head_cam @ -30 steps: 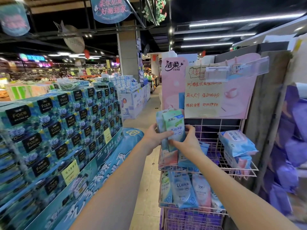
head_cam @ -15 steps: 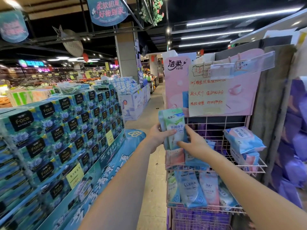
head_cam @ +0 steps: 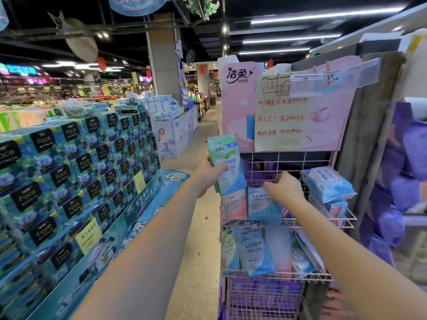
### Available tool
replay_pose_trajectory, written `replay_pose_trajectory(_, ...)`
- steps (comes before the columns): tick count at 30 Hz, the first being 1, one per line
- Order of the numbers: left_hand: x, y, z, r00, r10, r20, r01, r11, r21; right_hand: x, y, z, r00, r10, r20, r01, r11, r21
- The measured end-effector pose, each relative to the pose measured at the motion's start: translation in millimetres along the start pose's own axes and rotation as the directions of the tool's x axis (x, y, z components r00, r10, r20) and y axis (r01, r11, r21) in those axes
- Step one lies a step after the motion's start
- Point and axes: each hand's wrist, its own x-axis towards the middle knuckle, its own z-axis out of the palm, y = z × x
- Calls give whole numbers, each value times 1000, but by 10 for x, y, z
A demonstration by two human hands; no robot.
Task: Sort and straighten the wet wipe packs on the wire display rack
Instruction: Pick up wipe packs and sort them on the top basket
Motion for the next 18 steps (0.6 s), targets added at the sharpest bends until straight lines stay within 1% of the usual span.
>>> replay_pose_trajectory(2, 8, -51, -53, 1000, -6, -2, 6, 1000, -14, -54, 26, 10, 975, 66, 214, -20, 978, -208)
replay_pose_trajectory(3, 12, -79, -67, 1000, -5, 2, 5, 1000, -23, -86, 30, 40, 954, 88, 288, -9, 964, -264)
replay_pose_trajectory(4, 23, -108, -75, 1000, -2, 4, 2, 1000, -29, -116, 31, 70, 945, 96, 311, -11, 964, -265)
replay_pose_trajectory(6, 42, -157, -71, 1000, 16, 1, -16, 1000, -22, -139, 53, 102, 957, 94, 276, -54, 988, -148)
replay_pose_trajectory(8, 47, -187, -60, 999, 33, 11, -32, 999, -25, -129, 123, 120, 966, 101, 237, -120, 990, 69)
replay_pose_trajectory(10, 42, -214, -54, 999, 36, 28, -34, 998, -45, -143, 223, 126, 978, 109, 178, -161, 936, 312)
replay_pose_trajectory(12, 37, -241, -60, 998, 40, 47, -37, 998, -59, -175, 301, 114, 987, 126, 100, -159, 863, 480)
replay_pose_trajectory(15, 62, -307, -39, 997, 44, 65, -40, 996, -74, -183, 384, 115, 992, 110, 58, -123, 787, 605)
replay_pose_trajectory(18, 64, -359, 12, 996, 35, 77, -29, 996, -82, -173, 418, 129, 996, 82, 35, -86, 772, 630)
